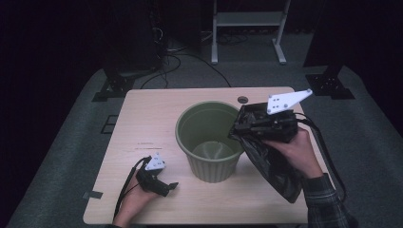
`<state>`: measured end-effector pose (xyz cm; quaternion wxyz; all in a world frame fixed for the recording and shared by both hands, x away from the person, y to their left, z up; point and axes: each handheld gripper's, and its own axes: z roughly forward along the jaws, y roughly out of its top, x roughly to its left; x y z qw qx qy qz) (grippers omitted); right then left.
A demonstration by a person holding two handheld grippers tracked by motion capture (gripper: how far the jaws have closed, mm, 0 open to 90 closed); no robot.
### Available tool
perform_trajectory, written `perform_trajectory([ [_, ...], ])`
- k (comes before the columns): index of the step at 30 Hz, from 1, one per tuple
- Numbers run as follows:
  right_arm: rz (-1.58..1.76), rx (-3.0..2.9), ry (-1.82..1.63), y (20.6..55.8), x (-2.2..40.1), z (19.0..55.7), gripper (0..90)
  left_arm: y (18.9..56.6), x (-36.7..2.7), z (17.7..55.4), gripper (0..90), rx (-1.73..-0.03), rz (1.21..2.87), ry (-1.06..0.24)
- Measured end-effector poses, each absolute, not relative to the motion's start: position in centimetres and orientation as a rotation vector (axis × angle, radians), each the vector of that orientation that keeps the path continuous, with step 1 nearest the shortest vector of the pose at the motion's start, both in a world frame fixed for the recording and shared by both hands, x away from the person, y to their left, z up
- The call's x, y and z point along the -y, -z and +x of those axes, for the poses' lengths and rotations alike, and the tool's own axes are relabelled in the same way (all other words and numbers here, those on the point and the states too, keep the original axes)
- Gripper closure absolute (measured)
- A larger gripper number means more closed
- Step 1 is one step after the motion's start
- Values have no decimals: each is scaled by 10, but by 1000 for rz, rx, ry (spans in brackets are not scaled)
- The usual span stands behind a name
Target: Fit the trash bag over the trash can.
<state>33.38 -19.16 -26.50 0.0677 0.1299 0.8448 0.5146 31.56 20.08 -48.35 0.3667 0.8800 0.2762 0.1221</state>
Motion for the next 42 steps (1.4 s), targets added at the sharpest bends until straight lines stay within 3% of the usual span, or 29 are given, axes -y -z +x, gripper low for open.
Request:
perform_trajectory([
  [20,266,-2637,-1575,243,107,364,896,484,-201,316,0,-710,2261,-314],
  [33,150,-2695,-1587,239,49,363,896,483,-201,315,0,-712,2261,-313],
  [42,176,-2708,-1515,244,50,362,893,484,-201,315,0,-711,2261,-316],
])
